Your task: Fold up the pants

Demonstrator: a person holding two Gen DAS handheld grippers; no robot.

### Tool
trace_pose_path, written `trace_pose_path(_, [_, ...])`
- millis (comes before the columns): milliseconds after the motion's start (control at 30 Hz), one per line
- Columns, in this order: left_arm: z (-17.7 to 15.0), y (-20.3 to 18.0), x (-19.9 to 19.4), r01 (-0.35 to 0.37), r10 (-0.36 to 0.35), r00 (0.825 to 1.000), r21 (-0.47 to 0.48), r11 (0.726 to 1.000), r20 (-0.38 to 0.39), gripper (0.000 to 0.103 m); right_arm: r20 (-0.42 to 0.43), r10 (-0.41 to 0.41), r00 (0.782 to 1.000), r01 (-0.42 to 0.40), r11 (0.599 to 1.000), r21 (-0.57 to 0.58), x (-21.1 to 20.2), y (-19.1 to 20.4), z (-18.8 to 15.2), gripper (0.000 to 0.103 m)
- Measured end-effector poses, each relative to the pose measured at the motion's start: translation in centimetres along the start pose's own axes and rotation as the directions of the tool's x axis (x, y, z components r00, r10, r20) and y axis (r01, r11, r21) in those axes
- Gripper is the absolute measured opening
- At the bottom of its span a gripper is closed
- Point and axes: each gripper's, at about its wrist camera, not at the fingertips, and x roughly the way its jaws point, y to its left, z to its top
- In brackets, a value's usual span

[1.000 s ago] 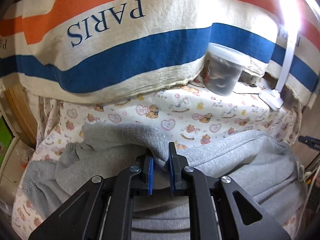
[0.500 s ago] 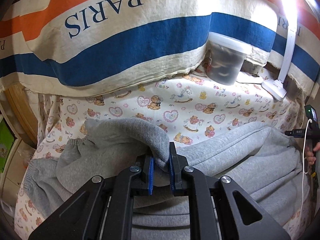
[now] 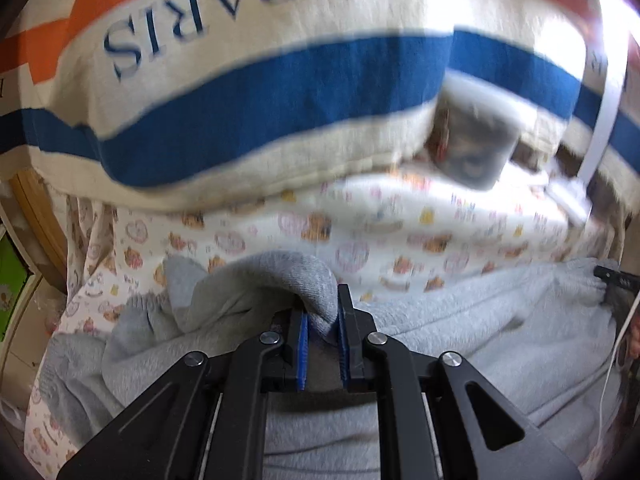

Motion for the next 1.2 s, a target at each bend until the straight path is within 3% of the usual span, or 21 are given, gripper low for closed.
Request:
trace_pose_path(100, [2.1, 0.2, -1.7, -0.001, 0.002, 0.997, -0.011, 1.000, 0.072, 0.011, 0.148, -0.031, 0.988, 0.033, 0.999, -0.016, -5.3, 1.1, 1.0, 0.021])
trace_pose_path(200, [3.7, 0.9, -4.0, 0.014, -0.009, 0.991, -0.032, 0.999, 0.137, 0.011, 0.268, -0.068, 0.961, 0.089, 0.993, -0.070, -10.2, 2.0, 1.5, 0.021])
trace_pose_path(367, [2.7, 3.1, -8.3, 0.051, -0.042, 0.967, -0.029, 0.998, 0.250, 0.011, 0.361, -0.024, 0.932, 0.048, 0.997, -0.059, -16.2, 1.5, -0.5, 0.021])
trace_pose_path(433, [1.1, 4.1, -9.1, 0.051, -0.045, 0.966, -0.017, 0.999, 0.255, 0.011, 0.388, -0.029, 0.921, 0.061, 0.996, -0.070, -17.1, 1.2, -2.1, 0.021])
trace_pose_path(533, [-2.6, 5.6, -10.0, 0.072, -0.066, 0.973, -0.016, 0.997, 0.221, 0.011, 0.395, -0.009, 0.919, 0.045, 0.996, -0.082, -18.7, 0.8, -6.6, 0.021])
trace_pose_path(600, [-5.3, 6.0, -10.5, 0.040, -0.040, 0.976, 0.006, 0.999, 0.213, 0.011, 0.387, -0.007, 0.922, 0.055, 0.992, -0.114, -18.8, 1.3, -9.3, 0.021])
trace_pose_path(733, [-9.8, 5.6, -9.6, -0.034, 0.024, 0.987, 0.058, 0.998, 0.160, 0.011, 0.337, -0.041, 0.941, 0.110, 0.976, -0.189, -17.4, 3.2, -13.9, 0.022])
trace_pose_path(867, [-12.8, 6.3, -7.8, -0.036, 0.034, 0.997, 0.020, 0.999, 0.067, 0.011, 0.251, -0.024, 0.968, 0.060, 0.989, -0.135, -15.2, 2.4, -16.3, 0.023])
trace_pose_path(1000, [-14.8, 7.3, -7.0, -0.010, 0.010, 1.000, 0.006, 1.000, -0.012, 0.015, 0.159, 0.023, 0.987, -0.015, 0.998, -0.053, -14.6, 0.2, -17.6, 0.036])
trace_pose_path(1133, [-15.9, 7.7, -7.9, -0.023, 0.024, 0.999, 0.010, 1.000, -0.029, 0.031, 0.144, -0.022, 0.989, 0.032, 0.997, -0.069, -15.6, 0.3, -18.0, 0.066])
trace_pose_path(1200, [-16.0, 8.0, -8.4, -0.024, 0.024, 0.999, 0.000, 1.000, -0.032, 0.038, 0.161, -0.047, 0.986, 0.059, 0.996, -0.074, -16.8, 0.4, -18.6, 0.072])
